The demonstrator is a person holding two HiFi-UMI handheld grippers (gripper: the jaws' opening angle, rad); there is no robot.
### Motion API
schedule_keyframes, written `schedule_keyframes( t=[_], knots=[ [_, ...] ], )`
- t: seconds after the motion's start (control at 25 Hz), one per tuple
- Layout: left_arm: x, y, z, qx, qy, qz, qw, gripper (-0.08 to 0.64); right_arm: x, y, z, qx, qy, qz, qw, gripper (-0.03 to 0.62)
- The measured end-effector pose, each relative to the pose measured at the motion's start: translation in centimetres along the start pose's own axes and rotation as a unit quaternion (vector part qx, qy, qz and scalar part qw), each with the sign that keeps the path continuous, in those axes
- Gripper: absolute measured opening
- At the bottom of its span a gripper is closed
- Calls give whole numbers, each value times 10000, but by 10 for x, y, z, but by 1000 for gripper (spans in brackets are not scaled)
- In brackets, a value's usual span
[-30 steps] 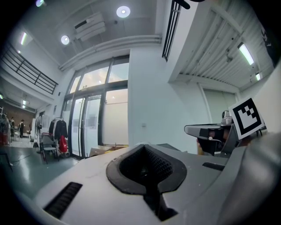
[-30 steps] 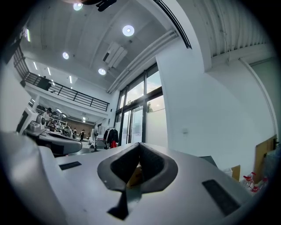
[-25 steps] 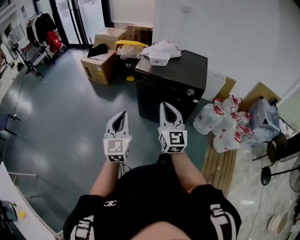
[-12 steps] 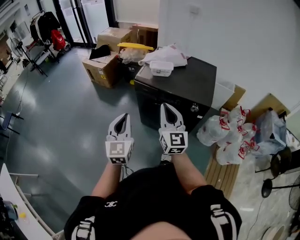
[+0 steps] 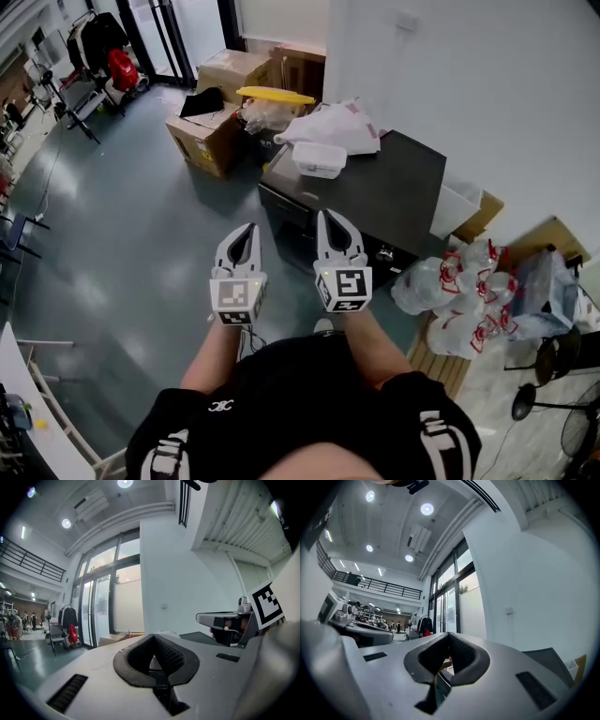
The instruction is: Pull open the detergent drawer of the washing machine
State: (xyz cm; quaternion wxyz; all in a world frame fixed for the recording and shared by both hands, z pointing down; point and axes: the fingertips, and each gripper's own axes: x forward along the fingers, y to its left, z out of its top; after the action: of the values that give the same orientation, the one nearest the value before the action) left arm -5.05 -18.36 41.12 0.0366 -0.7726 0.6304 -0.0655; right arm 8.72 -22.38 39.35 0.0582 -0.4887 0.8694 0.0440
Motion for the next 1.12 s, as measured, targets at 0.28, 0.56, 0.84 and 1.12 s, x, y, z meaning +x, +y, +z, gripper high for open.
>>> schedule_keyframes(
  t=[0.28,0.56,0.84,1.12],
  knots=[
    [69,-8,9,-209,-62,195,9996,2,45,-46,-12,15,124,330,9994,2],
    [105,-11,7,-105,-27,257,9996,2,74,-70,-24,93,208,458,9987,2],
    [111,14,7,-150,14,377,9992,2,97,-69,-25,126,152,347,9992,2],
    [123,30,5,-331,-13,295,9990,3,109,-62,-30,76,204,294,9993,2]
  ],
)
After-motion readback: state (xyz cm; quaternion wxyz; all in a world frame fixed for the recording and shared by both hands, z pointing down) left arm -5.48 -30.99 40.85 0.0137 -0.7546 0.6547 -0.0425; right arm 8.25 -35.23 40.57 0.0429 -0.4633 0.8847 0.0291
